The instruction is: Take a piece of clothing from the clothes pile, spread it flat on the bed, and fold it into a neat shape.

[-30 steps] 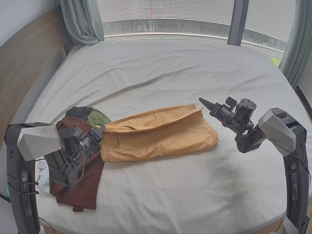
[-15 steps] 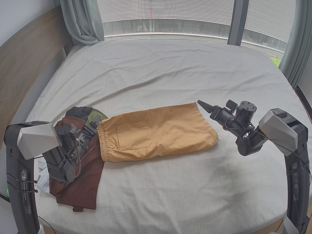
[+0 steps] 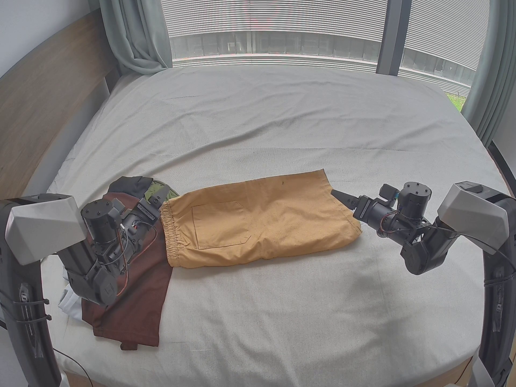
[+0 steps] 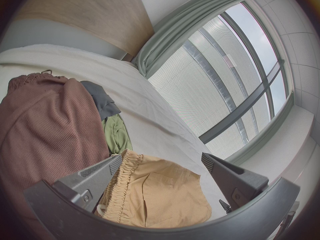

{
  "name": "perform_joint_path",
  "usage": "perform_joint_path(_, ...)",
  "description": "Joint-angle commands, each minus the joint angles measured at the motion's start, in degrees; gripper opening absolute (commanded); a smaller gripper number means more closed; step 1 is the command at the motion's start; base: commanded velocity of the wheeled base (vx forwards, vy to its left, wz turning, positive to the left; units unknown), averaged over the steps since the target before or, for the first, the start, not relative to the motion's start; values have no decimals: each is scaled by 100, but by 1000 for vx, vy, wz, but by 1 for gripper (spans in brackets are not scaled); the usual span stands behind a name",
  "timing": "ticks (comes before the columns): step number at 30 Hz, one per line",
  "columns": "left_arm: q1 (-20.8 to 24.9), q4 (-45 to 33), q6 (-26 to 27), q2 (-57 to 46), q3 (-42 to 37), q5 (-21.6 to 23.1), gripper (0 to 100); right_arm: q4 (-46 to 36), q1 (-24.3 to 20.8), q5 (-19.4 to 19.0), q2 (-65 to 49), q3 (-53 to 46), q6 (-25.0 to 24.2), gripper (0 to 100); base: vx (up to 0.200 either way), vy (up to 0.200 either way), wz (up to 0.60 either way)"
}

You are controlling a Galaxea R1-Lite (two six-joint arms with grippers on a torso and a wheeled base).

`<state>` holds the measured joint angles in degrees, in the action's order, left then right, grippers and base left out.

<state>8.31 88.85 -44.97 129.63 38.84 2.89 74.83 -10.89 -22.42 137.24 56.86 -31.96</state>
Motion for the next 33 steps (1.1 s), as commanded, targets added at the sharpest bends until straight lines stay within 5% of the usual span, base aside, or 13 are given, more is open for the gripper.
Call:
perform_joint_path(1,21,1,296,-378,-298,89,100,50,-10,1,-435,-588,24,100,0,0,0)
perform_joint_path(18,4,10,2203,-334,-878,133,100,138,-115,449,57,-1186,129,100,0,0,0)
perform_joint_path(33,-67,10,3038,-228,-1089,107,100,50,-221,590,769,-773,129,100,0,0,0)
